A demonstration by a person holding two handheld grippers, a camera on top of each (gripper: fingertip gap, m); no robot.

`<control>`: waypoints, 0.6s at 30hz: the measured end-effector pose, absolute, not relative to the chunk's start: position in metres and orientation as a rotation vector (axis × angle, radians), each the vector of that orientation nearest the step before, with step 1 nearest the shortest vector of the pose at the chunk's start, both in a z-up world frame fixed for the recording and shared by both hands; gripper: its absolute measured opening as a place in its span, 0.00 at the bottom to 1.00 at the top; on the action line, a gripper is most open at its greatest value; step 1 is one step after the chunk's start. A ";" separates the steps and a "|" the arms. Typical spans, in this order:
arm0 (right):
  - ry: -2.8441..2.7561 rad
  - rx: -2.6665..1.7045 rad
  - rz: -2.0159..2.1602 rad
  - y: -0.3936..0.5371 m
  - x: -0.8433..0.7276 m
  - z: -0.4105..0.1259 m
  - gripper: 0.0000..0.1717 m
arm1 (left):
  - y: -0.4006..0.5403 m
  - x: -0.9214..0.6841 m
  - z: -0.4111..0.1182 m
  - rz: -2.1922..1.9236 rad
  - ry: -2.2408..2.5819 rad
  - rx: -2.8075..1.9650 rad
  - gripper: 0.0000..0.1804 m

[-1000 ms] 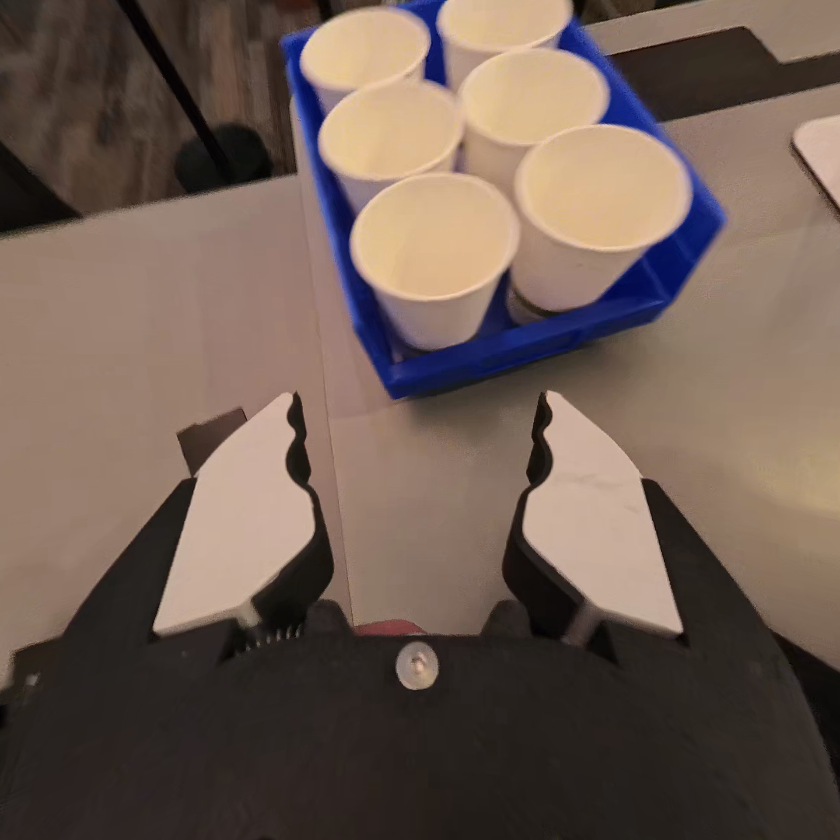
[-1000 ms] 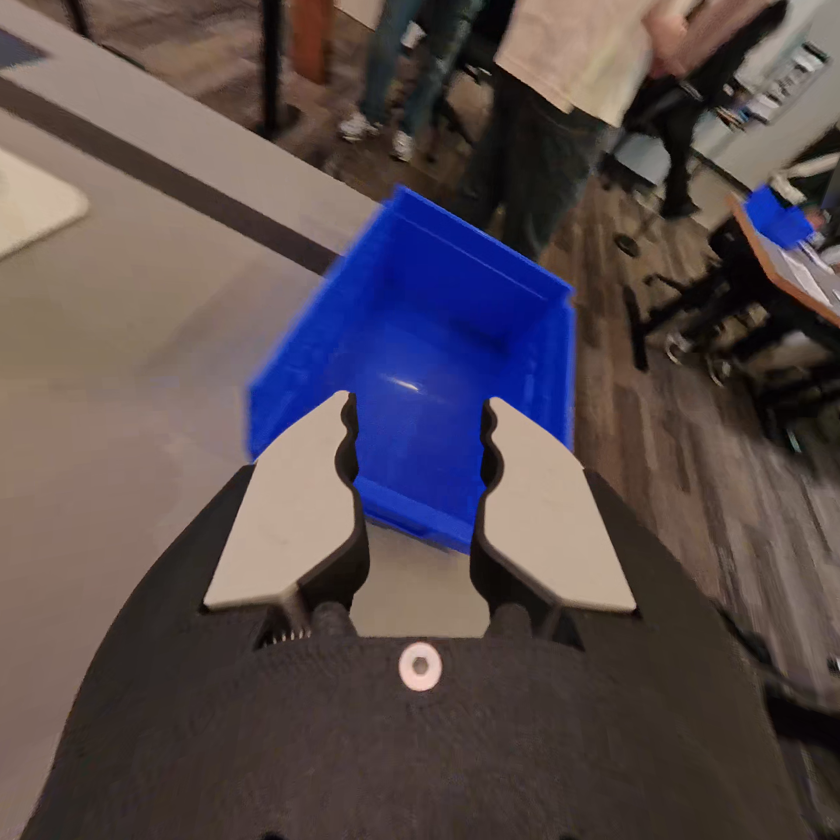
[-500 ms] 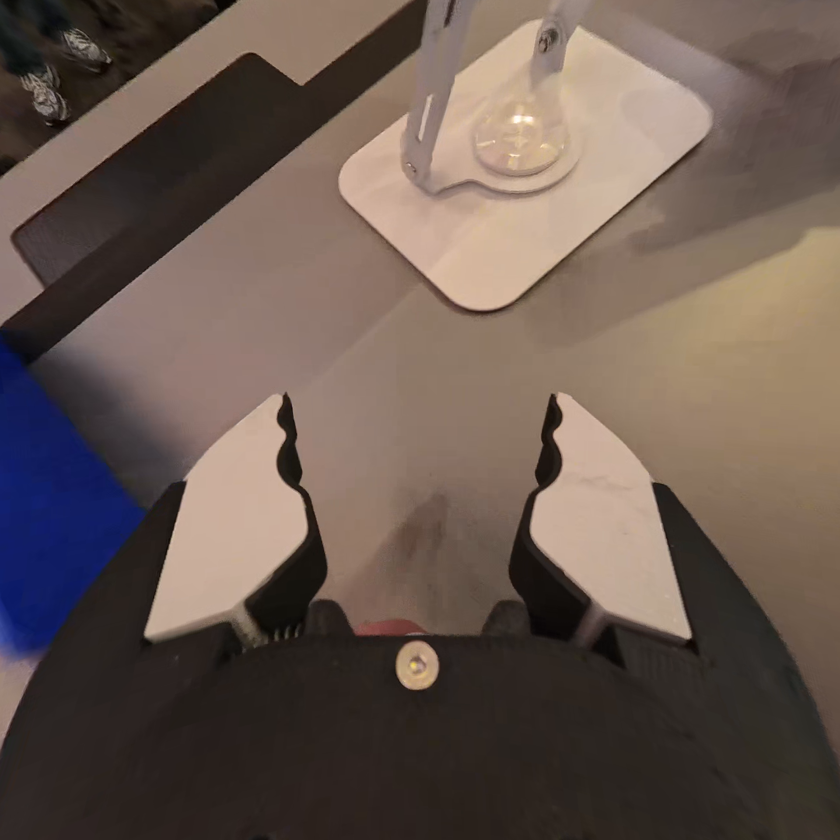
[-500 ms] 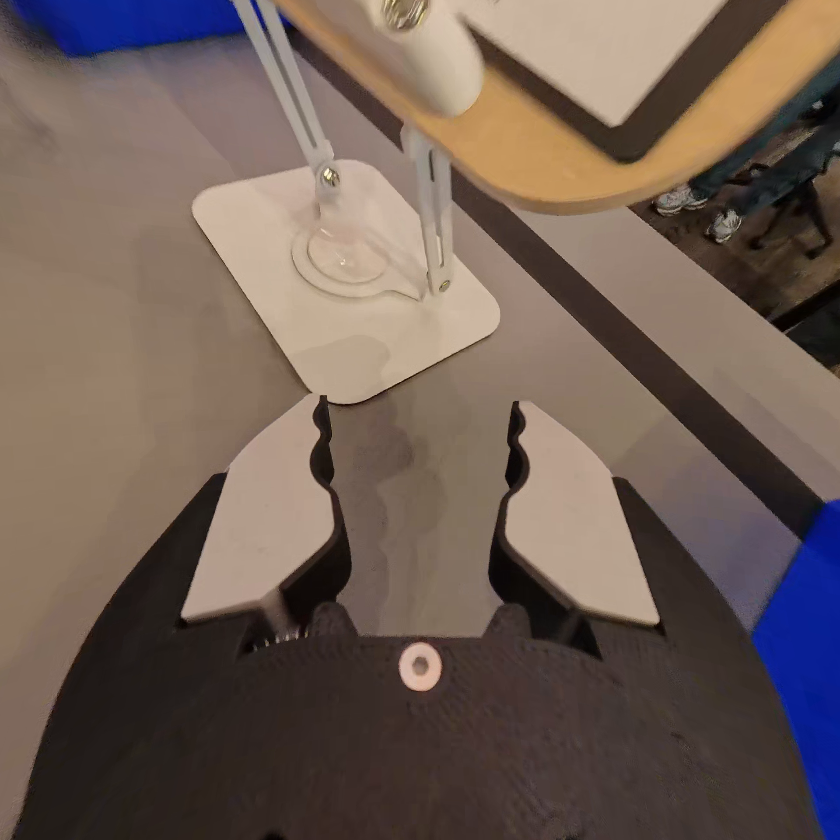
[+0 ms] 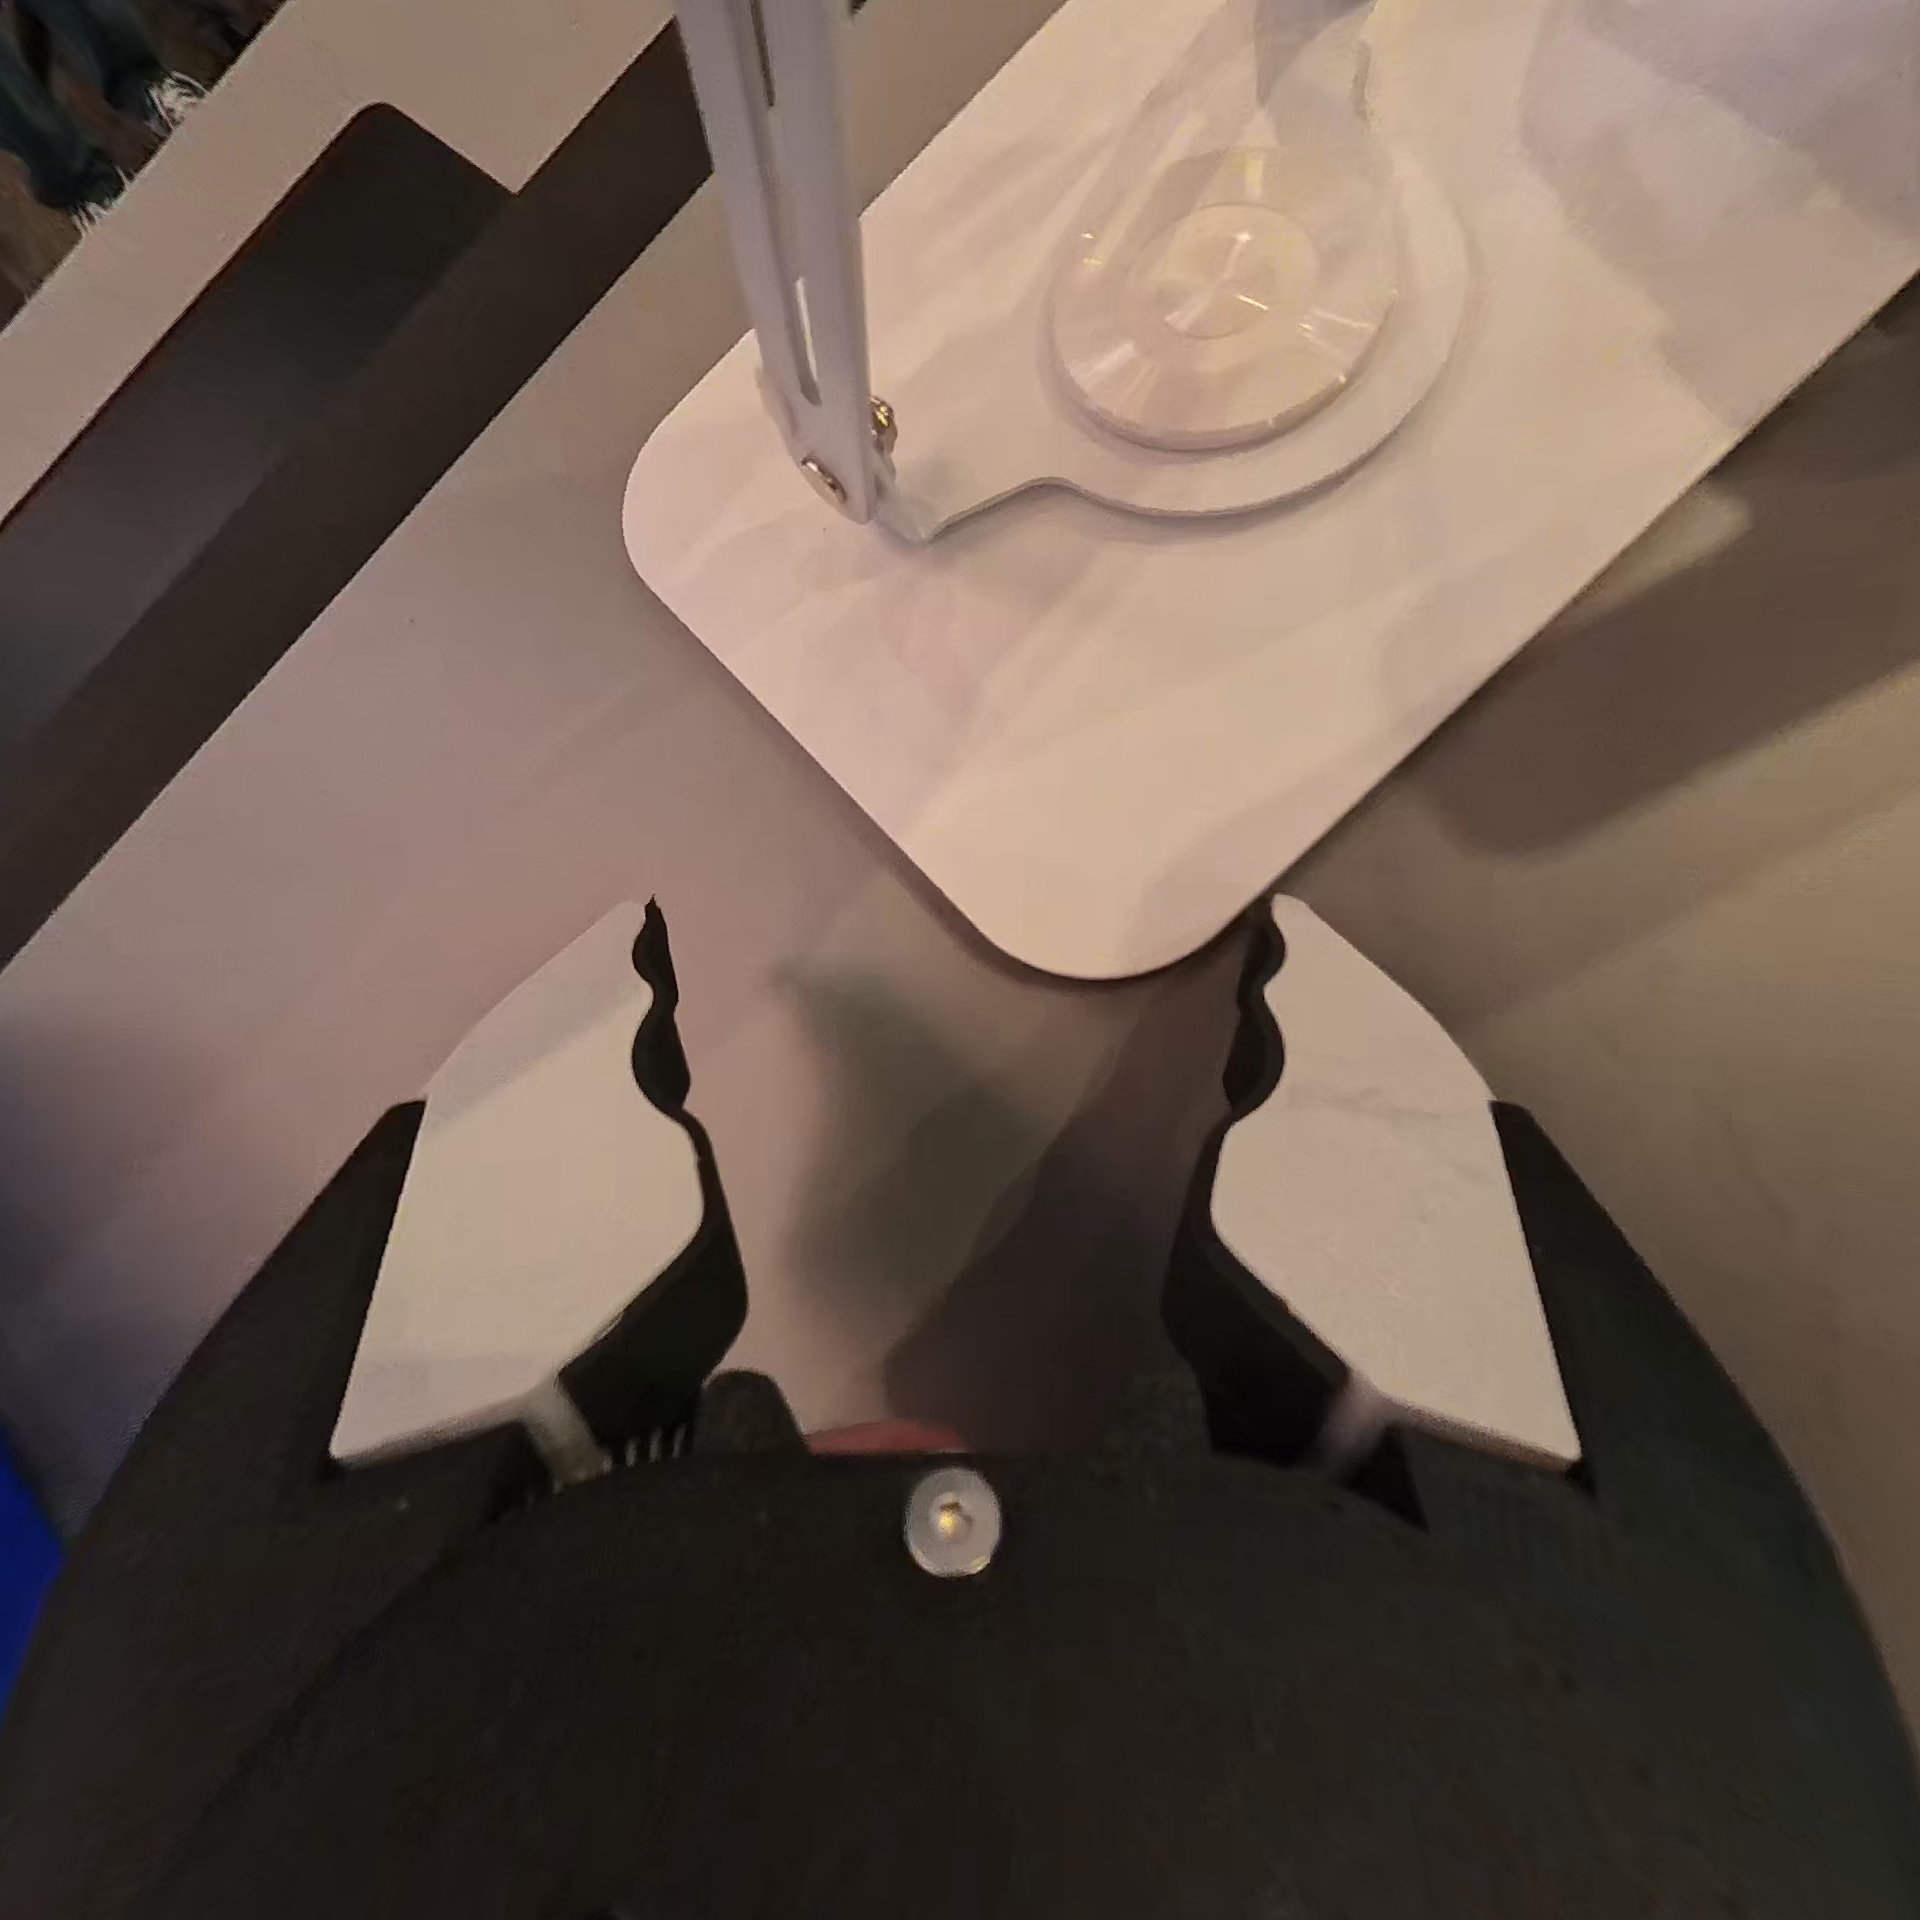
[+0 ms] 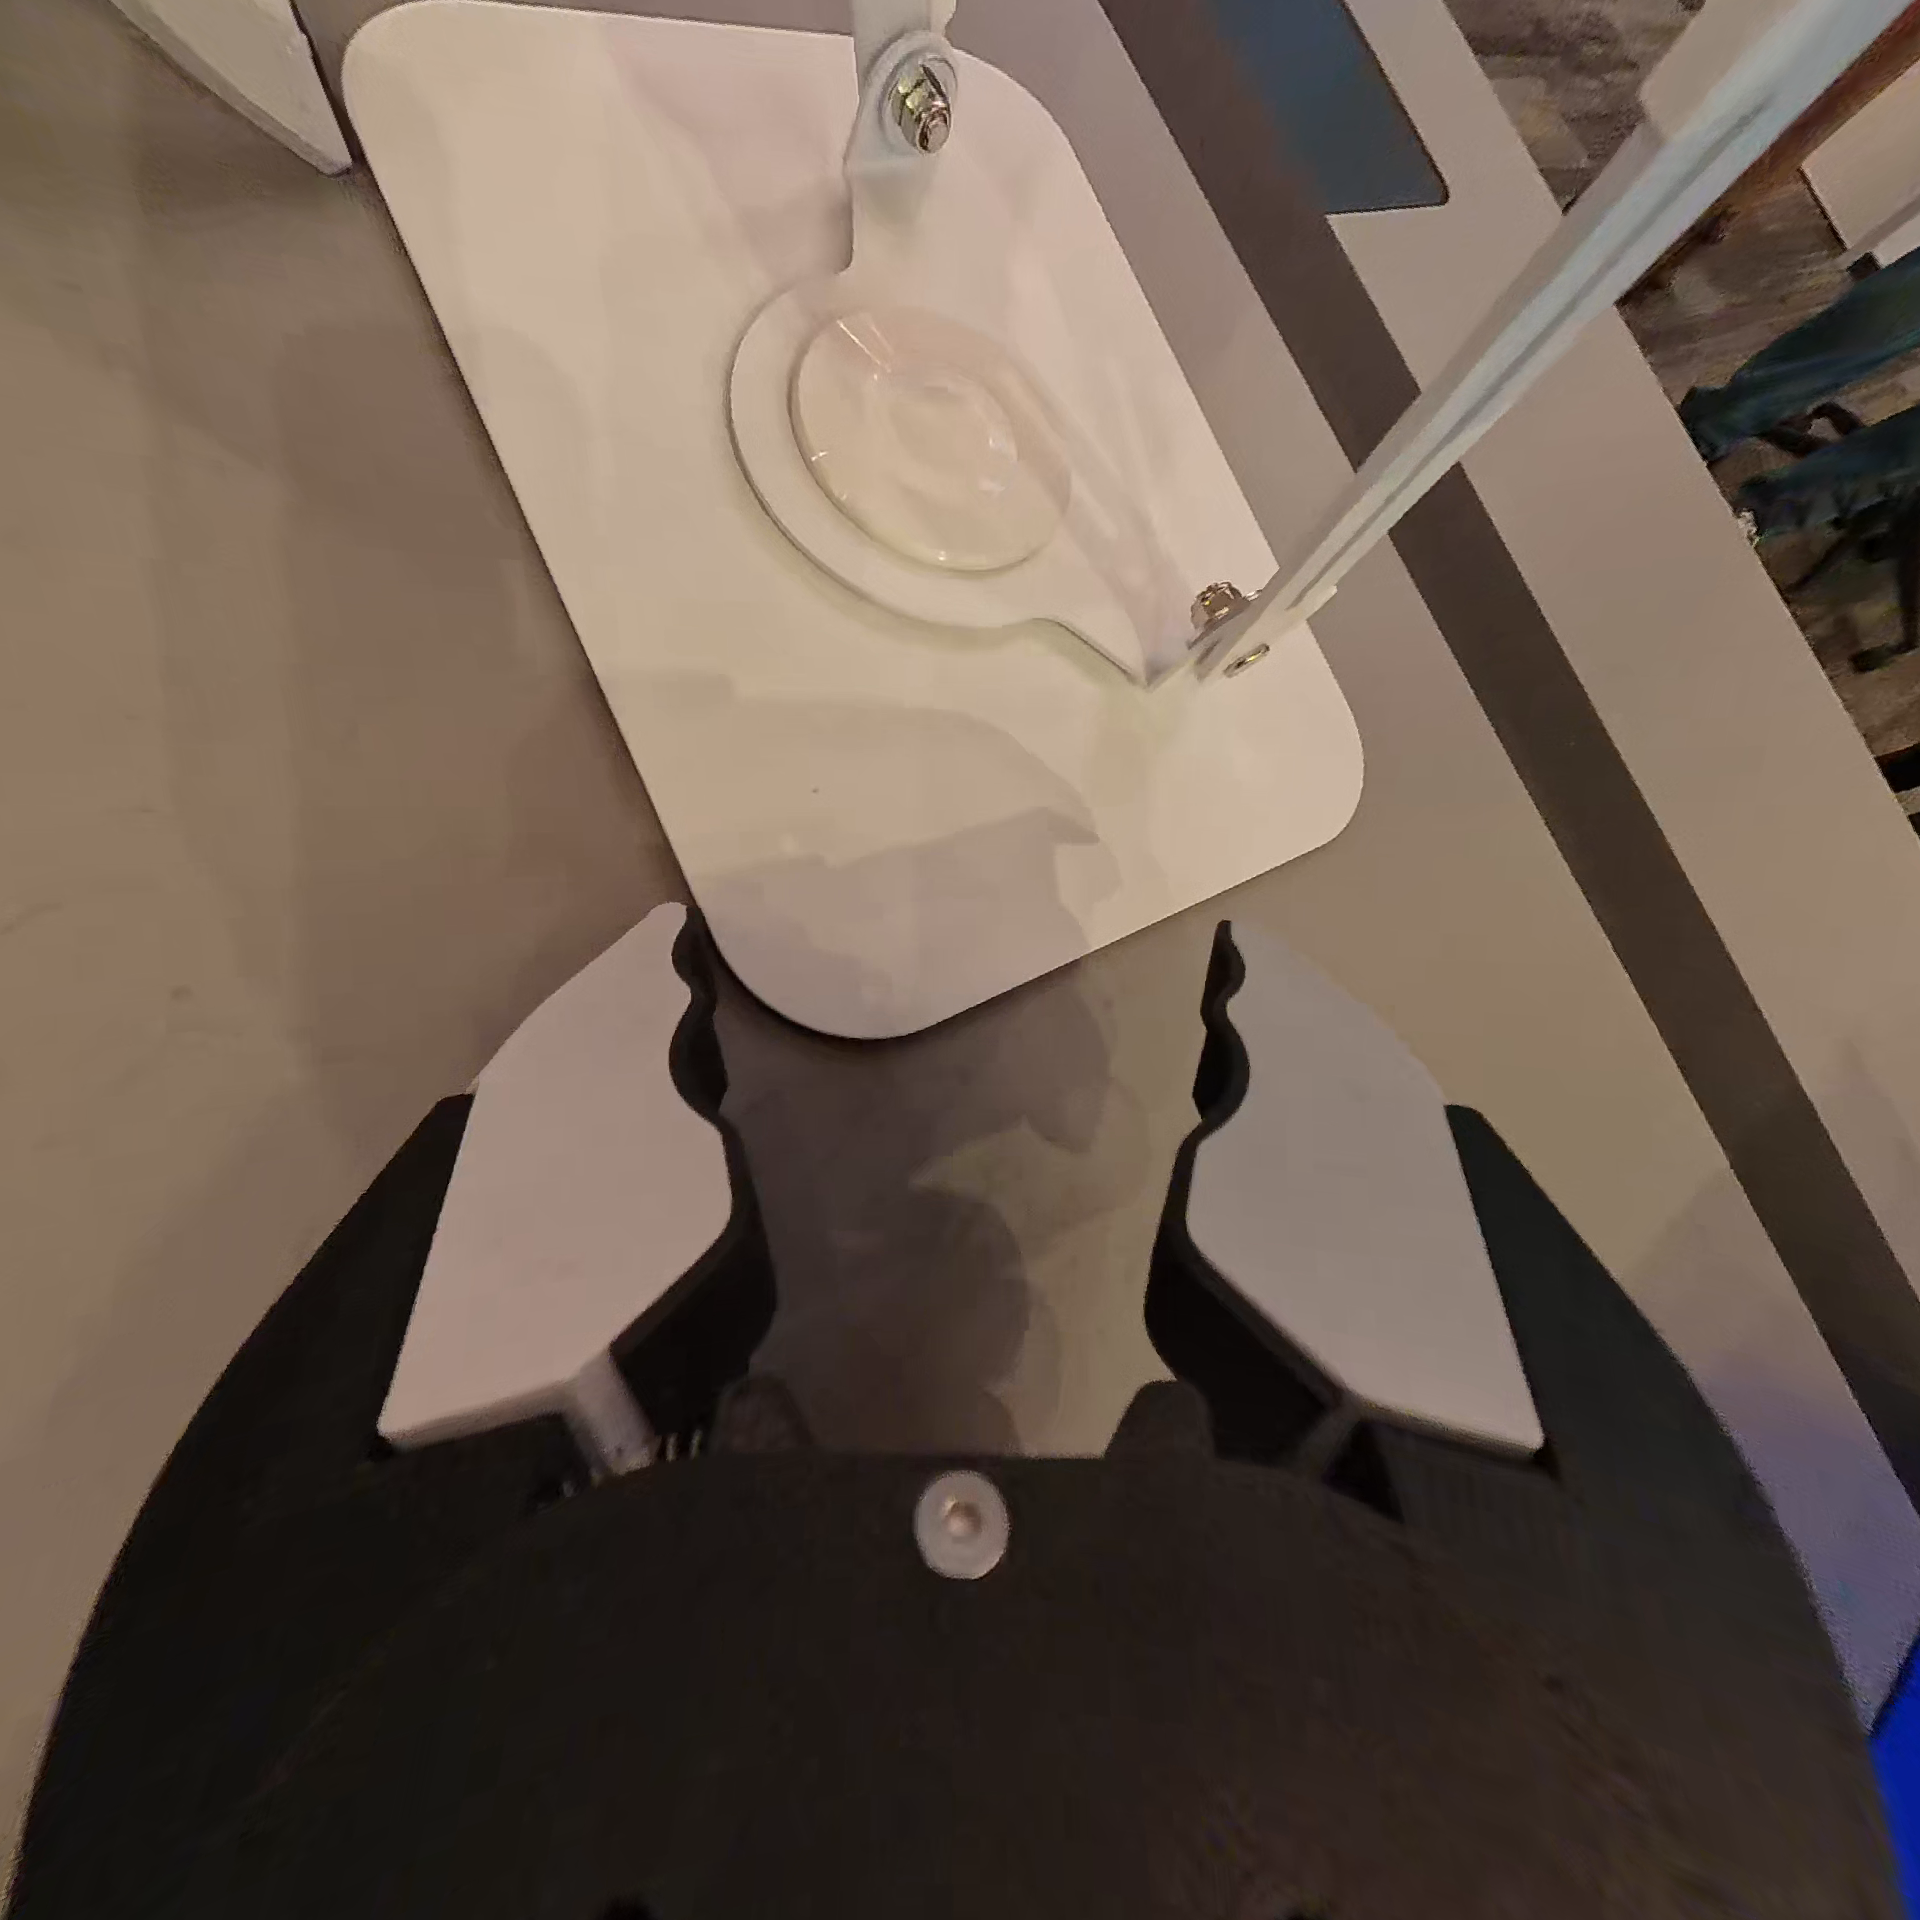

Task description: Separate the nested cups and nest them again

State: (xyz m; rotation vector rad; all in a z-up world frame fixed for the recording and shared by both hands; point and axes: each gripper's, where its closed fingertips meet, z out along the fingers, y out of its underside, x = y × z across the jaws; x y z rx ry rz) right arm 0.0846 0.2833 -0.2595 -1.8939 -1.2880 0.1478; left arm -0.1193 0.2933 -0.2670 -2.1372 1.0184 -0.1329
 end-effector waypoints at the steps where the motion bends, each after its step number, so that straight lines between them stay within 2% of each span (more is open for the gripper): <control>1: -1.285 -1.899 0.151 0.284 0.085 -0.260 0.53 | 0.295 -0.119 -0.268 -0.146 1.005 -2.141 0.57; 4: -1.281 -1.905 0.153 0.286 0.085 -0.260 0.55 | 0.298 -0.122 -0.269 -0.150 0.969 -2.162 0.62; 9: -1.274 -1.902 0.125 0.296 0.083 -0.260 0.52 | 0.306 -0.122 -0.269 -0.144 0.927 -2.162 0.58; 18: -1.240 -1.919 0.096 0.331 0.086 -0.259 0.53 | 0.338 -0.127 -0.272 -0.151 0.852 -2.219 0.62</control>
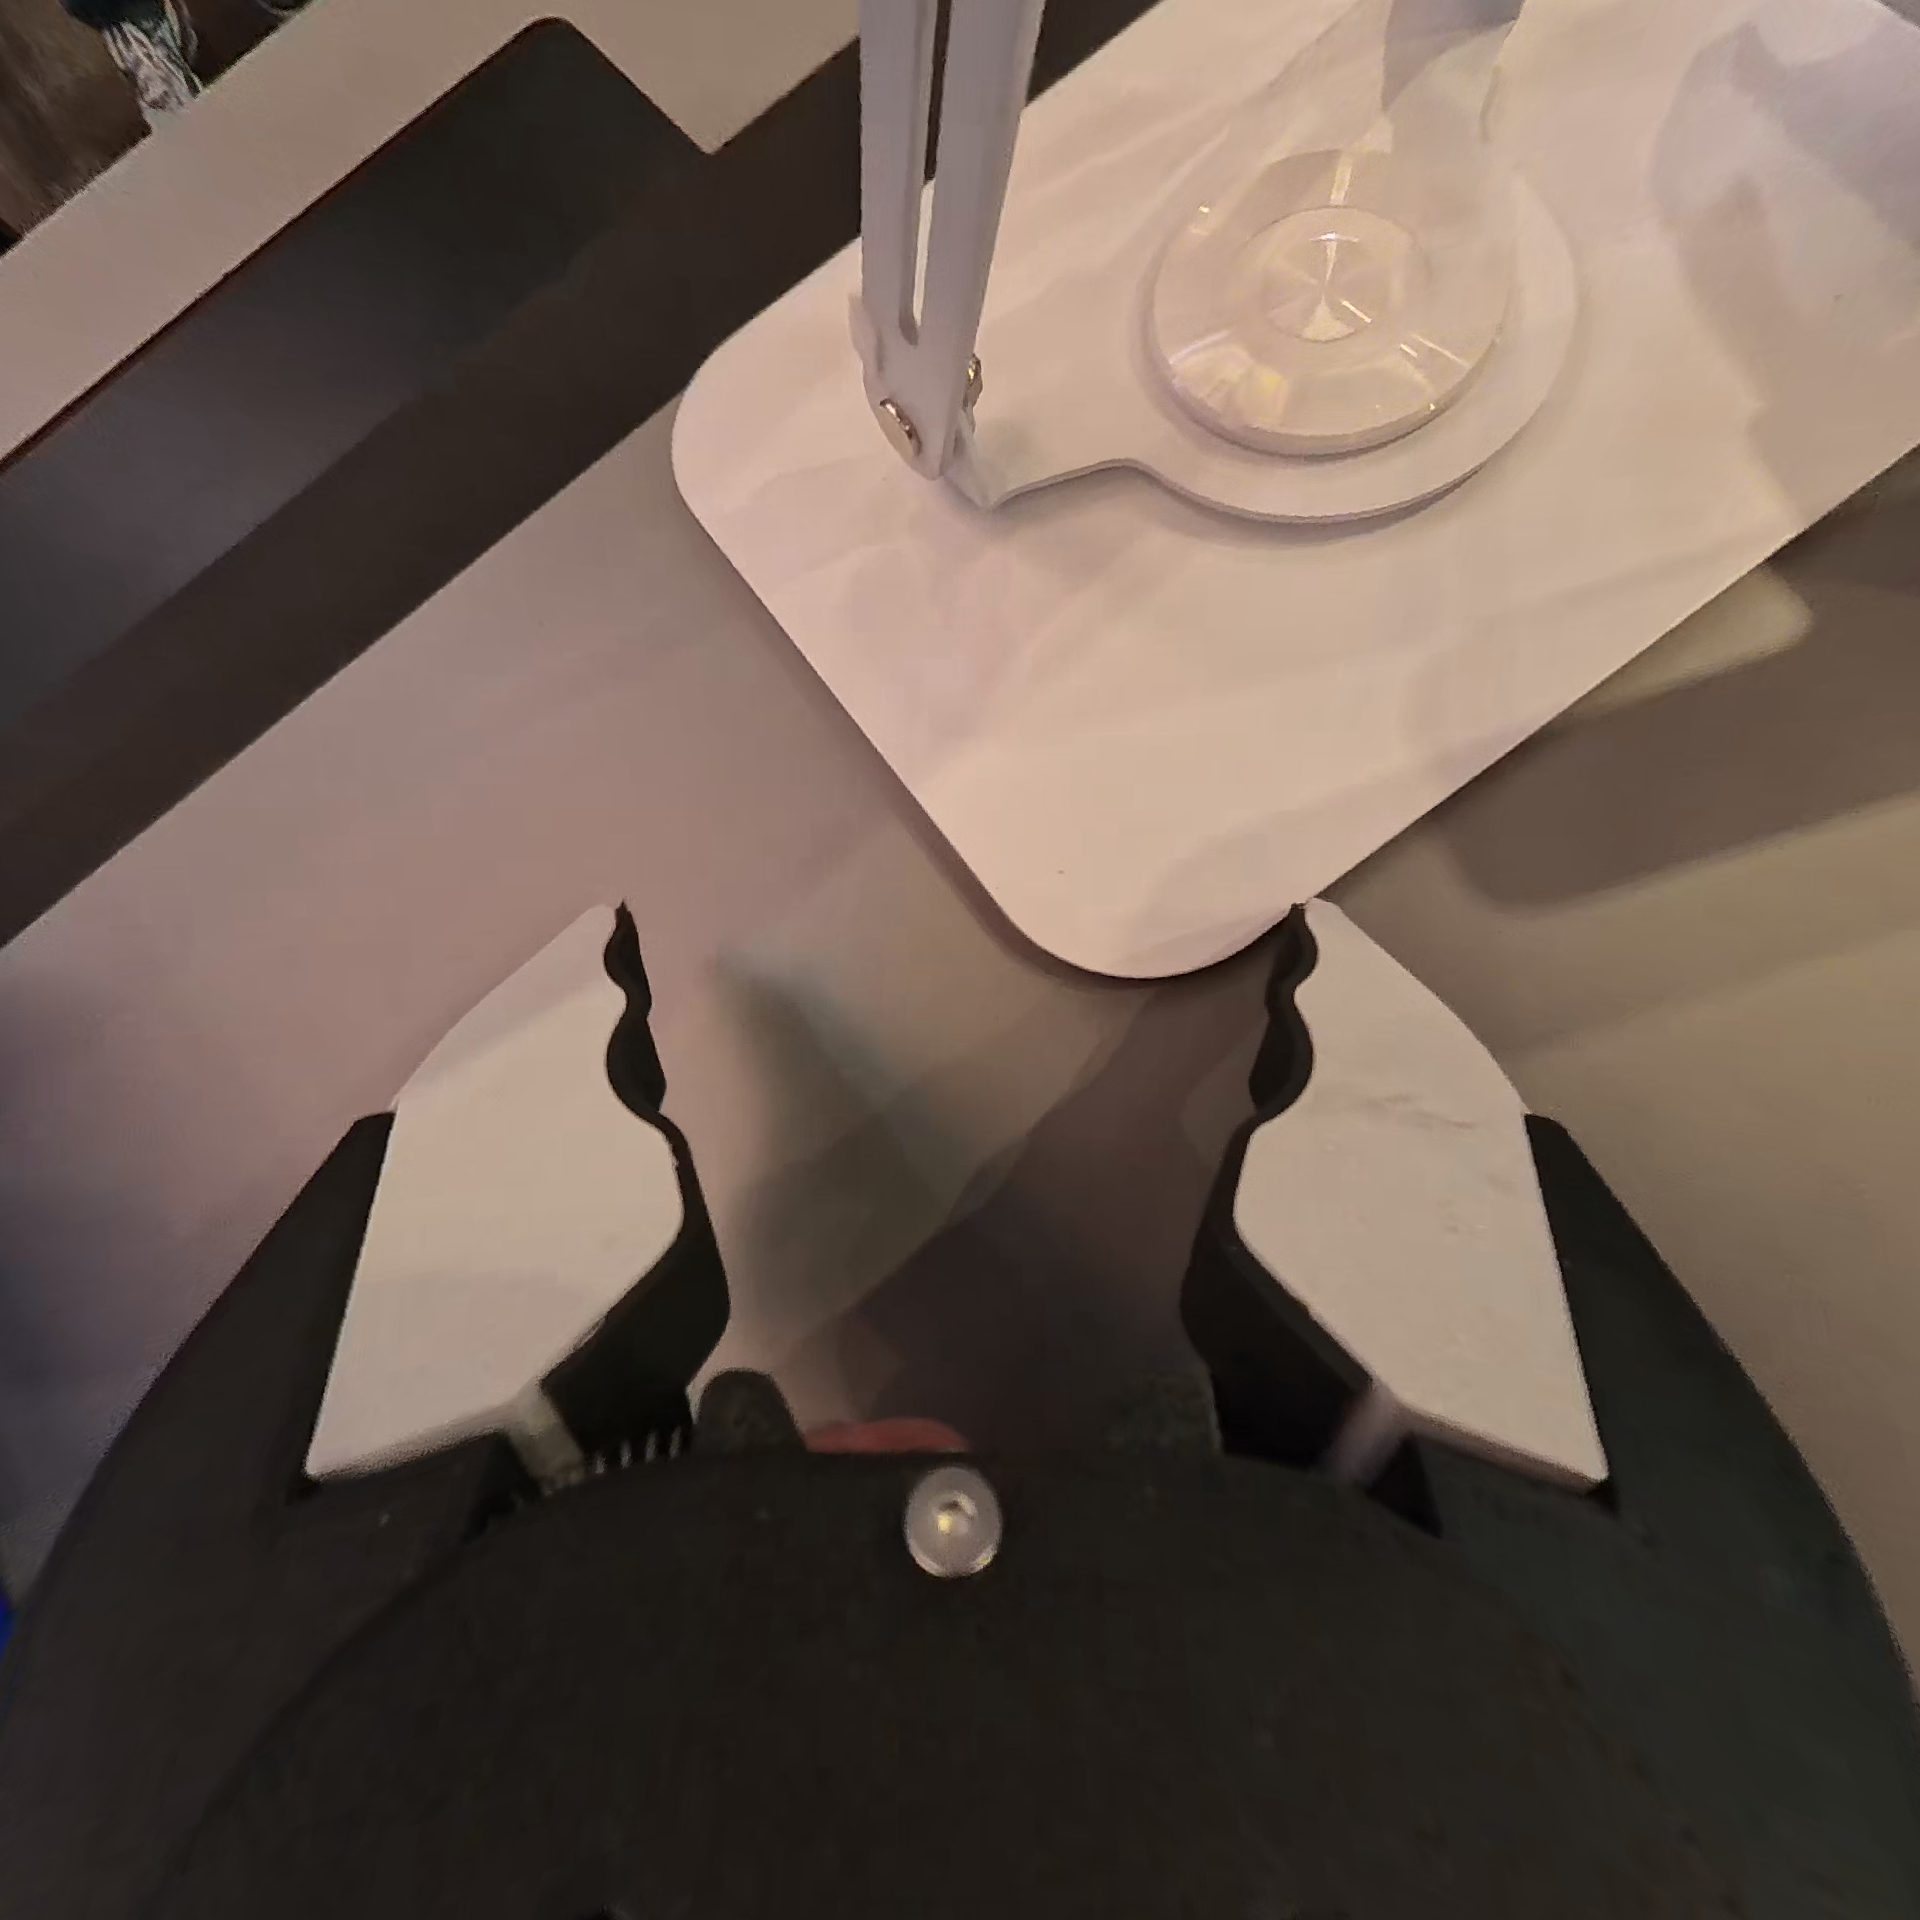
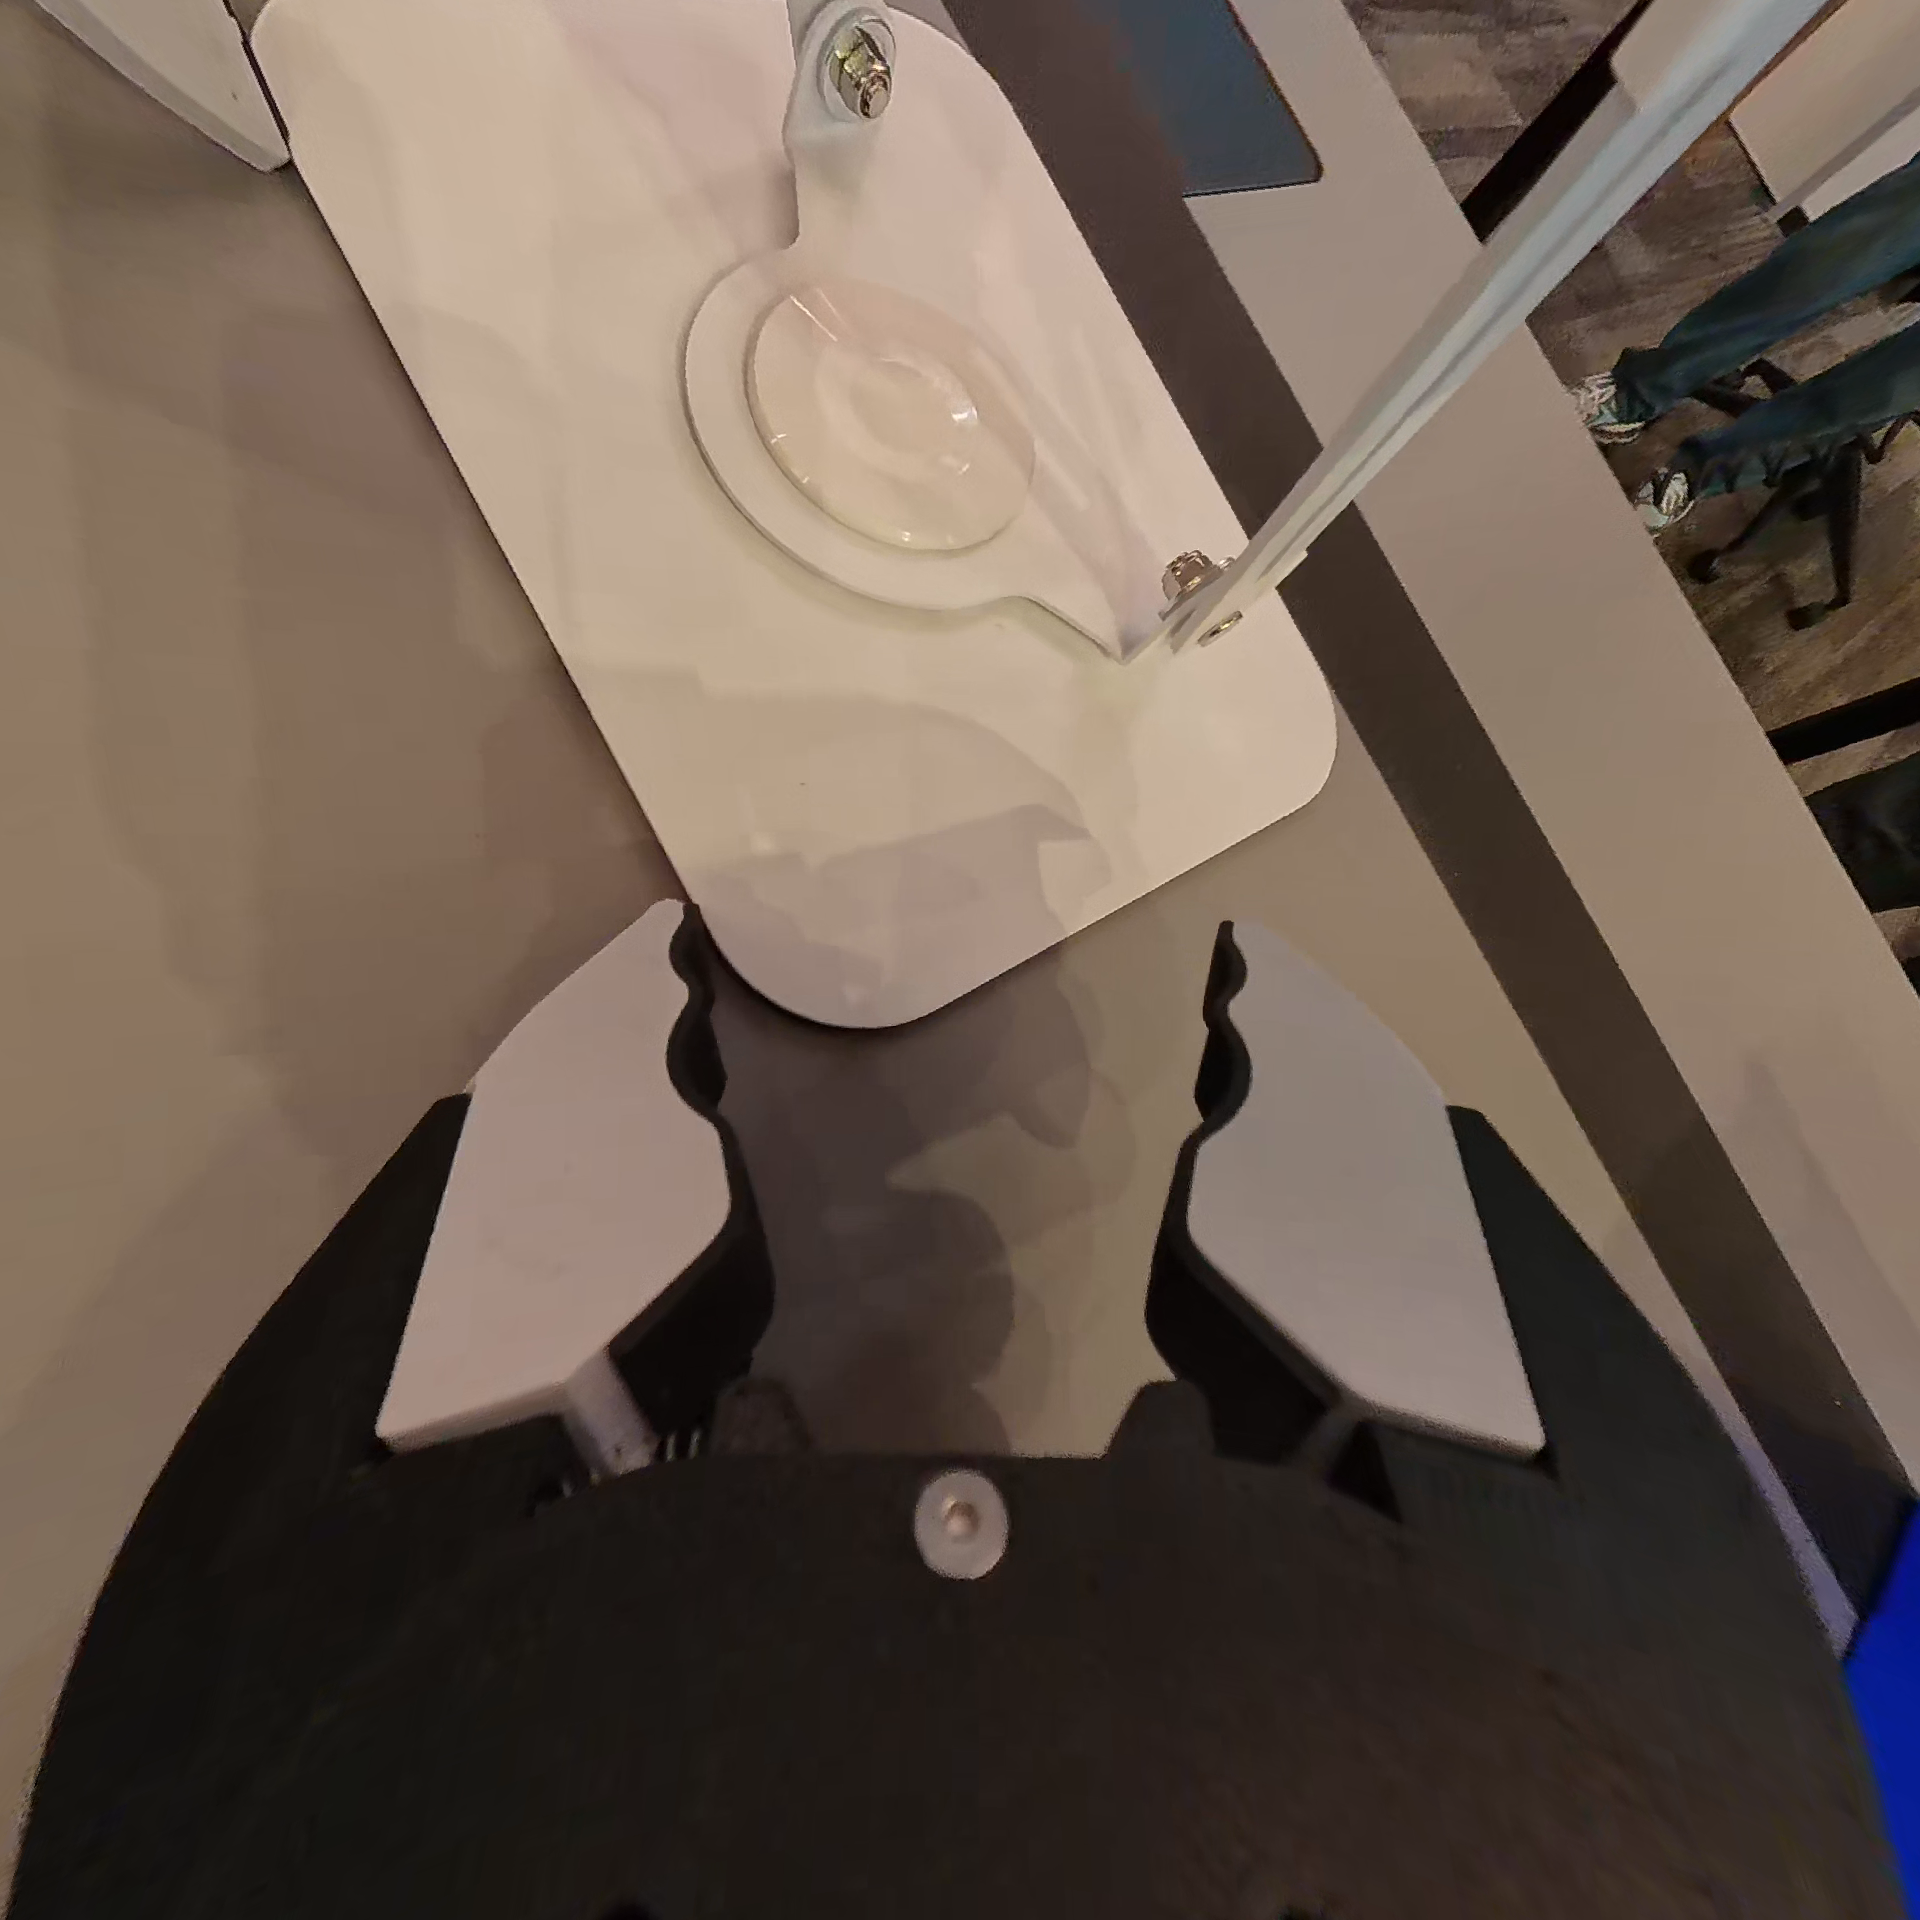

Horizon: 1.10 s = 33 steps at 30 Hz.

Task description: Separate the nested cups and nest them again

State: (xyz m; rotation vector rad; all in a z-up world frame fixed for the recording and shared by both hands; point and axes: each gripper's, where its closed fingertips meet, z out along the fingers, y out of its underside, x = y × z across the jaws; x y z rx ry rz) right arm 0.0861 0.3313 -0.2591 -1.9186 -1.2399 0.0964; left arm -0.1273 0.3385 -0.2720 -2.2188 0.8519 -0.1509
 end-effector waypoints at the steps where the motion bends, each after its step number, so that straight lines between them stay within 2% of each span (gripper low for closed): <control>1: -1.238 -1.926 0.102 0.335 0.086 -0.259 0.53 | 0.342 -0.127 -0.273 -0.159 0.845 -2.226 0.62; 4: -1.249 -1.949 0.126 0.340 0.087 -0.261 0.58 | 0.347 -0.129 -0.275 -0.174 0.842 -2.261 0.67; 13: -1.275 -1.918 0.086 0.336 0.087 -0.258 0.52 | 0.343 -0.127 -0.273 -0.178 0.844 -2.234 0.60; 17: -1.303 -1.869 0.130 0.318 0.086 -0.243 0.52 | 0.321 -0.142 -0.263 -0.194 0.831 -2.227 0.64; 20: -1.301 -1.845 0.183 0.304 0.086 -0.221 0.48 | 0.303 -0.172 -0.239 -0.158 0.802 -2.205 0.65; 28: -1.320 -1.713 0.313 0.265 0.073 -0.134 0.30 | 0.275 -0.298 -0.136 0.044 0.612 -2.059 0.56; 33: -1.294 -1.706 0.375 0.242 0.072 -0.124 0.29 | 0.260 -0.352 -0.136 0.127 0.696 -2.066 0.43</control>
